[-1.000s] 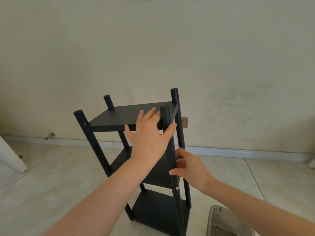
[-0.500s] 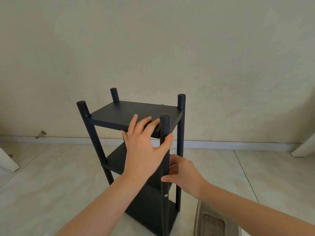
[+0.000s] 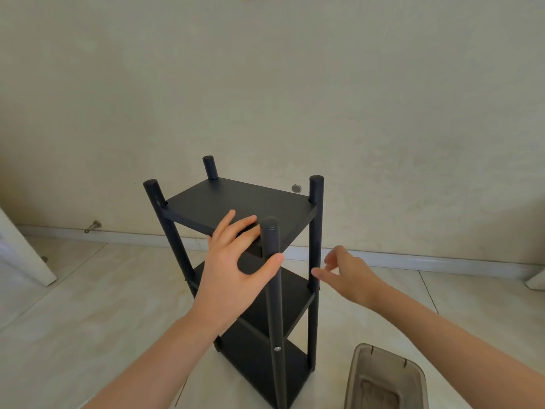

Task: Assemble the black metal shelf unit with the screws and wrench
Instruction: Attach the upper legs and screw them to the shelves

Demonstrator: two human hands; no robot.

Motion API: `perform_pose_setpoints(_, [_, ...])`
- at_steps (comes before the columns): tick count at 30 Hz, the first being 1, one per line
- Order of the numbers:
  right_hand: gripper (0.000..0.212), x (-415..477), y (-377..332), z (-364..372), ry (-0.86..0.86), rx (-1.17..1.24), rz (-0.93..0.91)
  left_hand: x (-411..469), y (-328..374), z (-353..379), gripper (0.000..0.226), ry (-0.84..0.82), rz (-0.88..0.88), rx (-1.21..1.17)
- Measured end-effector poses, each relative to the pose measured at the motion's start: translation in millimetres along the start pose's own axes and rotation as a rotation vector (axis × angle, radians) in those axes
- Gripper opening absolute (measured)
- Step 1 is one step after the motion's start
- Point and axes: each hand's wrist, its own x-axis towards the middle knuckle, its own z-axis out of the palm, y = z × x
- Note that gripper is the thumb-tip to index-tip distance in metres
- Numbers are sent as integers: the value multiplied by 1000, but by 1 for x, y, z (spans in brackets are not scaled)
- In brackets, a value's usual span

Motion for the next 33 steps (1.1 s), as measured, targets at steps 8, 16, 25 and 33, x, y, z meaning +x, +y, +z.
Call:
perform_pose_setpoints(8, [59,21,-20,4,92,316,-20,-1,-3,-5,43,-4,4,-170])
perform_pose_setpoints(16, [44,26,-24,4,88,398,-88,15,-15,-6,38,439,-813,-936])
perform_pose_setpoints(25, [38,12,-24,5,122,396,-26,46,-10,-5,54,225,-889,-1185])
perform_pose_setpoints(33, [29,-28,-15,13,200,307,-57,56,-18,-8,29,58,-897,-1161])
